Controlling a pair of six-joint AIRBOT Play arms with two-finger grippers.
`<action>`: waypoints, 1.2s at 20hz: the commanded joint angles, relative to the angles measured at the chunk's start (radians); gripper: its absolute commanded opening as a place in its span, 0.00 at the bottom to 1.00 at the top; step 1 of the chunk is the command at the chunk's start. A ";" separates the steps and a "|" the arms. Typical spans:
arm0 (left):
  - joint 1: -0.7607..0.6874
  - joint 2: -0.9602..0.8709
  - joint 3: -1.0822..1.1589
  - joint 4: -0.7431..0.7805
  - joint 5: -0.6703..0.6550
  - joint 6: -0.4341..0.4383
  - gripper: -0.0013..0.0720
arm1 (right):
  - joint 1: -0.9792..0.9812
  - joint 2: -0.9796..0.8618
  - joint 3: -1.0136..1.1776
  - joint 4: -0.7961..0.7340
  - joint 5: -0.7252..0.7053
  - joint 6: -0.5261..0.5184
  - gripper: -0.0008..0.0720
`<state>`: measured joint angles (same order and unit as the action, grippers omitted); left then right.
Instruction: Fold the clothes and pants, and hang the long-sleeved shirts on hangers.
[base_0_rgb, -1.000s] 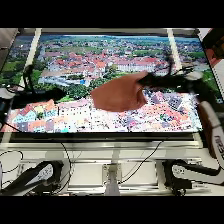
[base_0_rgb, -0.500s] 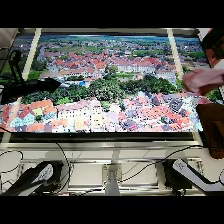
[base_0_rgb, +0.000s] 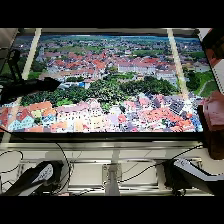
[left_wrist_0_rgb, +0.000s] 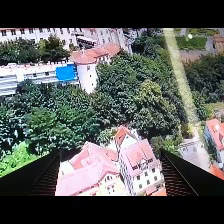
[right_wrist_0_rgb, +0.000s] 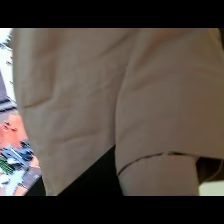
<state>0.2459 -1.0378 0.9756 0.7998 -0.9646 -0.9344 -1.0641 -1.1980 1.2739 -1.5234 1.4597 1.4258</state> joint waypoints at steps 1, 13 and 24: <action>0.001 0.001 0.001 0.000 0.001 0.000 0.96 | -0.014 -0.031 0.001 -0.234 0.097 0.019 0.02; 0.001 0.000 0.001 0.000 0.016 0.001 0.96 | -0.060 -0.051 0.001 -0.438 0.177 -0.110 0.83; 0.001 -0.002 0.001 0.000 0.023 0.000 0.96 | 0.018 -0.051 0.001 -0.007 -0.167 -0.108 0.02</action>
<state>0.2459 -1.0393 0.9752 0.7998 -0.9428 -0.9340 -1.1046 -1.2495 1.2743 -1.7576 1.4399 1.3190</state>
